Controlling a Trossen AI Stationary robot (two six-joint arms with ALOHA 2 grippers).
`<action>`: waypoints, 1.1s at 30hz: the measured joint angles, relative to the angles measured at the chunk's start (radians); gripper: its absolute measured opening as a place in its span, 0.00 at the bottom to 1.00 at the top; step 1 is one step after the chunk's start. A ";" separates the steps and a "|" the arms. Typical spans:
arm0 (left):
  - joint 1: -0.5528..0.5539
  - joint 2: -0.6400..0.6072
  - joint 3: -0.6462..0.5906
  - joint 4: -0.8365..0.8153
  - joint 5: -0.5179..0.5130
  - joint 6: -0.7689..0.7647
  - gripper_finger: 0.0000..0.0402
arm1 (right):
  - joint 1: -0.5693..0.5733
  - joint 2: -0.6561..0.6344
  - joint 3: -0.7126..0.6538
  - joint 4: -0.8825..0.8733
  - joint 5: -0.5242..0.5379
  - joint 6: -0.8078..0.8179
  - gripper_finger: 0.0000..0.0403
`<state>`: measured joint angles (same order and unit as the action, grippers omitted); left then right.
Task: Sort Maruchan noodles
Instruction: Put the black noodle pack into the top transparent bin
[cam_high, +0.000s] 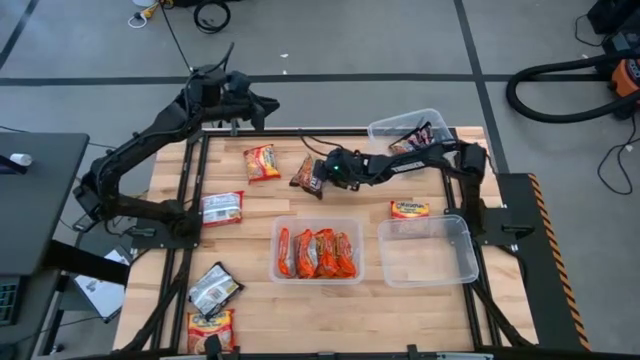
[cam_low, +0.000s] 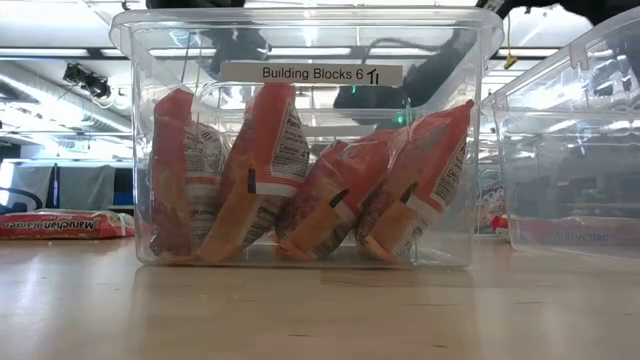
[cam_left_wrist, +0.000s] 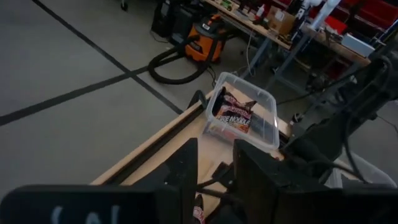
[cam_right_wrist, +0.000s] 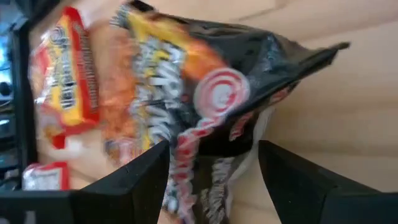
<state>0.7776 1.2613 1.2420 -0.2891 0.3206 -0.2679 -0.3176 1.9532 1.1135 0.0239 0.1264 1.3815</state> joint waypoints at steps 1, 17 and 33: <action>-0.001 0.000 0.000 0.000 0.000 0.000 0.27 | -0.002 0.018 0.000 0.023 0.000 0.004 0.62; 0.005 0.001 0.000 -0.017 -0.002 0.004 0.27 | -0.022 0.096 0.001 0.193 0.024 -0.184 0.08; 0.068 -0.006 0.000 0.059 -0.005 0.016 0.27 | -0.083 -0.317 0.321 -0.560 0.038 -0.647 0.01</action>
<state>0.8452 1.2549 1.2419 -0.2305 0.3157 -0.2519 -0.4008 1.6359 1.4343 -0.5359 0.1640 0.7348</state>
